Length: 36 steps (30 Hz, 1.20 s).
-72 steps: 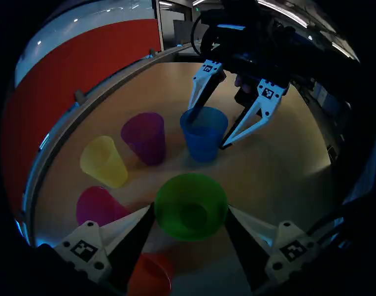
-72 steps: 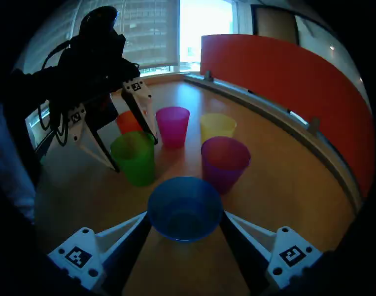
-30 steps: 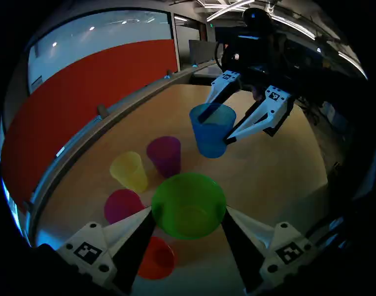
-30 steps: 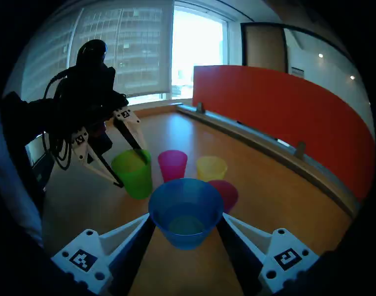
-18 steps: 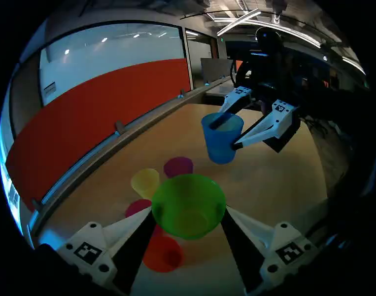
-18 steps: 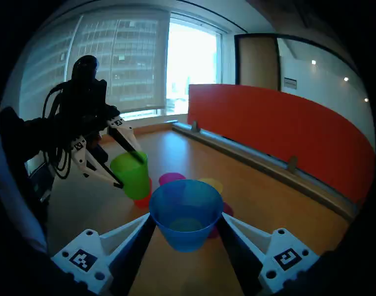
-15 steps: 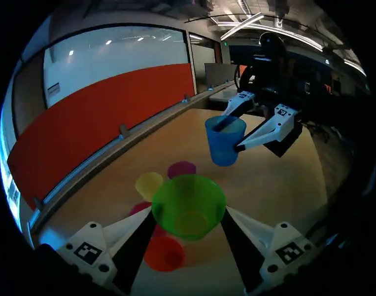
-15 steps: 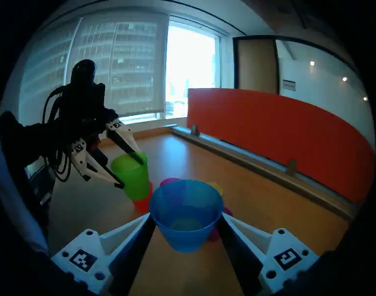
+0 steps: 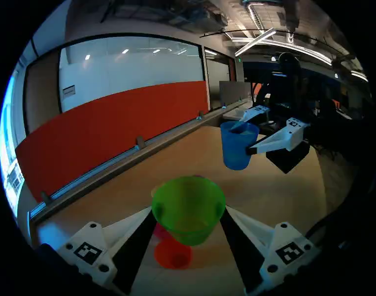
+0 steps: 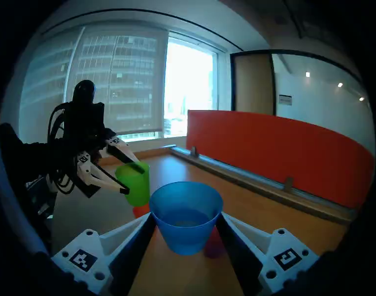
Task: Pour water
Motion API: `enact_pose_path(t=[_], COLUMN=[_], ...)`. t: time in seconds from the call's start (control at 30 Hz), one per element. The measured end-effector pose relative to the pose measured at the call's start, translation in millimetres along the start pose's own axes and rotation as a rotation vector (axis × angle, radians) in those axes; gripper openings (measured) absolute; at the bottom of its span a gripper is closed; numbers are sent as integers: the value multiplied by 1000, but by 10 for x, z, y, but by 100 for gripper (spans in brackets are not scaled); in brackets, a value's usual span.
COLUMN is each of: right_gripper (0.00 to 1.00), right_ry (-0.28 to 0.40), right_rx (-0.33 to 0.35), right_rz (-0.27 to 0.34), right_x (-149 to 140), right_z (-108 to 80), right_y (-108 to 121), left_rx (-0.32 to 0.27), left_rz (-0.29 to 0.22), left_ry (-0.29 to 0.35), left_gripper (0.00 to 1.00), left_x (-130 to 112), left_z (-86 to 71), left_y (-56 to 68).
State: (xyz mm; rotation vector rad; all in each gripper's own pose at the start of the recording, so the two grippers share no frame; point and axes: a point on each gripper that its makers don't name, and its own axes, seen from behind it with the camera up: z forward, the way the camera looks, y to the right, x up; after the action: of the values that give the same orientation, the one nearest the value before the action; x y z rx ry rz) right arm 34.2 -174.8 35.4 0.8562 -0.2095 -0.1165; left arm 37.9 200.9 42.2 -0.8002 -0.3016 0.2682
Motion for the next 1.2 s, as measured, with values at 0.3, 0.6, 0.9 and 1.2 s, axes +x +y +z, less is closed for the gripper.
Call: enact_pose_path(t=[0.3, 0.6, 0.9, 1.2], right_gripper=[88, 88, 88, 88], right_ry=[47, 70, 81, 91], right_rx=[-8, -16, -18, -19], right_rz=[0, -11, -14, -12], right_x=[165, 283, 382, 415], right_z=[-7, -36, -49, -34], right_y=[-53, -63, -67, -60], left_rx=[27, 56, 71, 69], left_rz=[-34, -72, -103, -113], left_ry=[77, 154, 246, 298], left_gripper=[86, 86, 86, 86], left_x=[155, 273, 442, 532], left_z=[-187, -325, -418, -468], left_y=[-56, -104, -106, -100])
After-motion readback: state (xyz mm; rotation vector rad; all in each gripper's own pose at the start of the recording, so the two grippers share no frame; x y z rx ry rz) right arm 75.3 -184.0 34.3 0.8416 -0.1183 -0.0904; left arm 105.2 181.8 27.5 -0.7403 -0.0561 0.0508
